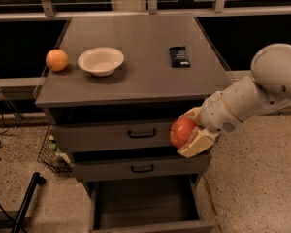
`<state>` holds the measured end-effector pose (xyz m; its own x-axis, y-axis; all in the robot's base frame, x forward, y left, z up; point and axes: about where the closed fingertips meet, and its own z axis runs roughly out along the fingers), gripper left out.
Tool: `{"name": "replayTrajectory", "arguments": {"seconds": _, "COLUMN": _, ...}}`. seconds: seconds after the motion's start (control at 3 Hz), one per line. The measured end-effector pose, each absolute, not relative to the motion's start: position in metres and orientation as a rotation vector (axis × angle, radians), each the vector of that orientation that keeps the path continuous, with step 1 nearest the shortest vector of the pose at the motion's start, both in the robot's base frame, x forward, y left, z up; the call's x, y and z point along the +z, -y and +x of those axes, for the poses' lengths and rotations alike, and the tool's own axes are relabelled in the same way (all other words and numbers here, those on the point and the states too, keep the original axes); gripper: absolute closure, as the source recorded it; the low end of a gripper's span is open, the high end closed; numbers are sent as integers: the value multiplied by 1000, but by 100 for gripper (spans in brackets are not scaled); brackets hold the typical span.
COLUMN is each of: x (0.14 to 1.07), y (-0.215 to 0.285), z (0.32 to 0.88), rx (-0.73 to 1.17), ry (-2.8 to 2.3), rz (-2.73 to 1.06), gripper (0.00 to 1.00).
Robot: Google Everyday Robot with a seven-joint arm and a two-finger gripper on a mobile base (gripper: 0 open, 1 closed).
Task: Place apple into bottom drawer
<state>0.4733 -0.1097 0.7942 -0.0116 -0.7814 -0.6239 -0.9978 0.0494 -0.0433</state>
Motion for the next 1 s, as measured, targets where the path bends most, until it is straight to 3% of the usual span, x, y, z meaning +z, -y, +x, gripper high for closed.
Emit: {"name": "replayTrajectory", "arguments": {"seconds": 1.0, "x": 711, "y": 101, "z": 483, "rx": 559, "ry": -1763, "rz": -1785, "gripper": 100}}
